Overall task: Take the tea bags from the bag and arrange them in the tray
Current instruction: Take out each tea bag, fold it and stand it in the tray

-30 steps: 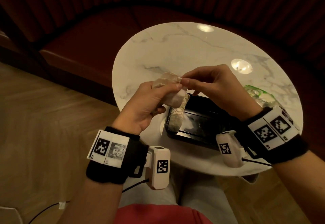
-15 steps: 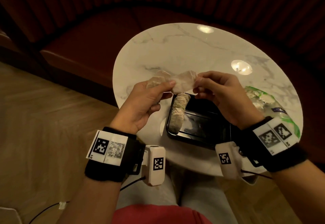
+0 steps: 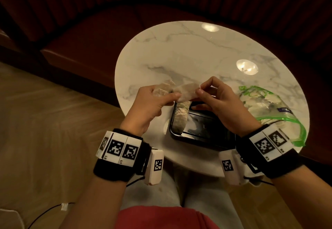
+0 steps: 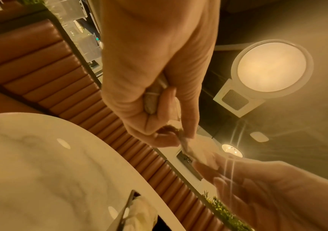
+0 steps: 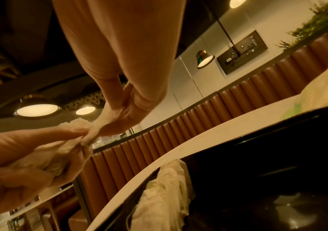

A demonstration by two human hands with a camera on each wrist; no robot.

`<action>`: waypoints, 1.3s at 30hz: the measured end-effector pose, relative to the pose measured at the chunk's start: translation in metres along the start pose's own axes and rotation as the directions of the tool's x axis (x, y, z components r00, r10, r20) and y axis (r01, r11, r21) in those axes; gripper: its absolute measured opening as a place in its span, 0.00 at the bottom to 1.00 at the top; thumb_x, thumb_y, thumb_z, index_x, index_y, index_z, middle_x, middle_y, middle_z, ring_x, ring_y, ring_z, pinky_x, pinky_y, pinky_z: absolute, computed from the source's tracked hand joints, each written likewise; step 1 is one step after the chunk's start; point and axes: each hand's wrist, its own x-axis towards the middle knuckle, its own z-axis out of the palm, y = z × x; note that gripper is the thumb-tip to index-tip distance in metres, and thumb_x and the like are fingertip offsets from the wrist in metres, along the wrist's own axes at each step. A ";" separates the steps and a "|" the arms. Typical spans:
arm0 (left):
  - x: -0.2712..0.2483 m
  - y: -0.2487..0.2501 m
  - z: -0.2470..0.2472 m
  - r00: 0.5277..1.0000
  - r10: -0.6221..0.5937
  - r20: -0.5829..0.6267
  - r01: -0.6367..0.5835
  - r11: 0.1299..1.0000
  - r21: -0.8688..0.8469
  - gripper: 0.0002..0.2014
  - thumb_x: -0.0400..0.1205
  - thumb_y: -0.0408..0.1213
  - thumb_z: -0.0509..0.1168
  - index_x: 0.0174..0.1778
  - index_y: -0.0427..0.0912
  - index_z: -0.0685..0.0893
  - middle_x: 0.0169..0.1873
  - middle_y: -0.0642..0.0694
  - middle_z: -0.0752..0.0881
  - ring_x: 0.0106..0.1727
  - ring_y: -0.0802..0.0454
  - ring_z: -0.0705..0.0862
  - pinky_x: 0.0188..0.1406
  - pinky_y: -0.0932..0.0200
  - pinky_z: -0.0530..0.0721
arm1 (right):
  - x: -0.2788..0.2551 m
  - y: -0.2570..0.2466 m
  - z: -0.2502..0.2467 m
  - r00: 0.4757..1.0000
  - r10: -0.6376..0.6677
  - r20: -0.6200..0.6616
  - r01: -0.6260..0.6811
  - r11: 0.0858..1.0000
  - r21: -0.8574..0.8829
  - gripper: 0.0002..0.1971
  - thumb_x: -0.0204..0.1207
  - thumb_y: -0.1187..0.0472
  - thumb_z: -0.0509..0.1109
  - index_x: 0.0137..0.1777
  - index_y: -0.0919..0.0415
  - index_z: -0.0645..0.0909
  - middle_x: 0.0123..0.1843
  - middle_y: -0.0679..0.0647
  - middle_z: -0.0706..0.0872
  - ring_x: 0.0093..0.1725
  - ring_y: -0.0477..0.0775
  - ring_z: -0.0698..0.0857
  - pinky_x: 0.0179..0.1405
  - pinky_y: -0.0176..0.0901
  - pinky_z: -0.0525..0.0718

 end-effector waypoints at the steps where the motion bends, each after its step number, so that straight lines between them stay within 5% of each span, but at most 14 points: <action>1: 0.001 -0.004 -0.002 1.000 -0.031 -0.005 0.031 0.999 0.007 0.05 0.75 0.35 0.77 0.43 0.43 0.88 0.33 0.51 0.89 0.37 0.58 0.87 0.19 0.69 0.65 | 0.000 0.001 -0.001 1.000 0.001 0.013 0.000 0.997 -0.072 0.05 0.84 0.69 0.63 0.45 0.63 0.72 0.47 0.65 0.88 0.46 0.57 0.89 0.46 0.47 0.91; 6: 0.007 -0.027 -0.010 0.984 -0.155 -0.084 0.157 0.988 0.014 0.05 0.79 0.37 0.74 0.41 0.43 0.84 0.24 0.55 0.83 0.31 0.59 0.85 0.16 0.71 0.67 | 0.002 0.010 -0.007 0.979 0.041 0.200 0.088 0.798 -0.596 0.04 0.83 0.69 0.64 0.48 0.62 0.73 0.43 0.54 0.87 0.37 0.37 0.87 0.35 0.30 0.84; 11: 0.006 -0.043 -0.007 0.980 -0.196 -0.043 0.200 0.961 0.190 0.05 0.81 0.39 0.72 0.40 0.45 0.84 0.31 0.50 0.85 0.32 0.61 0.86 0.25 0.68 0.73 | 0.009 0.018 0.002 0.903 0.198 0.381 0.216 0.557 -0.802 0.03 0.83 0.63 0.64 0.48 0.56 0.74 0.42 0.47 0.87 0.37 0.43 0.88 0.40 0.37 0.84; 16: 0.007 -0.051 -0.005 0.973 -0.229 0.028 0.213 0.939 0.270 0.07 0.80 0.35 0.72 0.37 0.44 0.83 0.30 0.50 0.85 0.25 0.67 0.84 0.19 0.72 0.71 | 0.016 0.035 0.017 0.917 0.253 0.309 0.178 0.432 -0.884 0.06 0.81 0.54 0.69 0.51 0.56 0.83 0.45 0.48 0.88 0.42 0.46 0.84 0.42 0.36 0.77; 19: 0.007 -0.052 -0.007 0.970 -0.239 0.051 0.217 0.936 0.277 0.02 0.80 0.33 0.72 0.44 0.39 0.87 0.31 0.50 0.86 0.26 0.67 0.85 0.18 0.72 0.70 | 0.022 0.044 0.022 0.956 0.211 0.204 0.097 0.430 -0.898 0.09 0.80 0.56 0.71 0.53 0.60 0.87 0.47 0.55 0.89 0.43 0.51 0.84 0.43 0.39 0.78; 22: 0.007 -0.051 -0.007 0.971 -0.230 0.064 0.204 0.938 0.280 0.09 0.79 0.32 0.72 0.53 0.34 0.88 0.32 0.49 0.87 0.26 0.67 0.85 0.18 0.73 0.70 | 0.023 0.043 0.022 0.965 0.203 0.164 0.049 0.476 -0.878 0.07 0.79 0.59 0.72 0.50 0.62 0.89 0.45 0.55 0.90 0.36 0.46 0.83 0.39 0.38 0.79; 25: 0.006 -0.050 -0.006 0.973 -0.213 0.083 0.180 0.938 0.295 0.07 0.79 0.32 0.73 0.51 0.38 0.88 0.32 0.50 0.86 0.25 0.69 0.83 0.18 0.73 0.71 | 0.021 0.040 0.017 0.969 0.202 0.143 0.001 0.577 -0.817 0.05 0.78 0.59 0.74 0.47 0.62 0.87 0.39 0.54 0.90 0.30 0.43 0.86 0.33 0.33 0.85; 29: 0.007 -0.051 -0.006 0.973 -0.212 0.090 0.176 0.937 0.302 0.08 0.78 0.30 0.73 0.52 0.38 0.88 0.33 0.49 0.87 0.25 0.69 0.83 0.19 0.73 0.72 | 0.015 0.030 0.006 0.962 0.243 0.126 -0.073 0.672 -0.737 0.06 0.78 0.59 0.74 0.47 0.61 0.84 0.38 0.55 0.90 0.32 0.47 0.90 0.34 0.42 0.90; 32: 0.006 -0.050 -0.005 0.973 -0.216 0.084 0.183 0.939 0.290 0.07 0.78 0.28 0.72 0.52 0.38 0.88 0.32 0.48 0.86 0.24 0.69 0.83 0.18 0.73 0.73 | 0.007 0.021 0.006 0.896 0.360 0.261 0.012 0.566 -0.824 0.04 0.79 0.59 0.71 0.51 0.53 0.87 0.43 0.48 0.91 0.37 0.43 0.89 0.41 0.38 0.89; 35: 0.005 -0.050 -0.004 0.971 -0.222 0.084 0.193 0.944 0.269 0.06 0.78 0.27 0.73 0.49 0.38 0.88 0.33 0.46 0.86 0.25 0.66 0.83 0.18 0.72 0.72 | 0.004 0.019 0.012 0.790 0.507 0.344 0.132 0.408 -0.903 0.13 0.82 0.59 0.64 0.61 0.45 0.86 0.55 0.46 0.89 0.52 0.45 0.87 0.57 0.36 0.81; 39: 0.004 -0.049 -0.004 0.971 -0.225 0.084 0.197 0.947 0.253 0.06 0.77 0.27 0.73 0.44 0.42 0.87 0.32 0.46 0.86 0.26 0.63 0.83 0.18 0.71 0.71 | 0.003 0.027 0.021 0.724 0.598 0.345 0.140 0.362 -0.922 0.22 0.82 0.63 0.60 0.74 0.46 0.77 0.69 0.50 0.82 0.65 0.53 0.81 0.67 0.42 0.76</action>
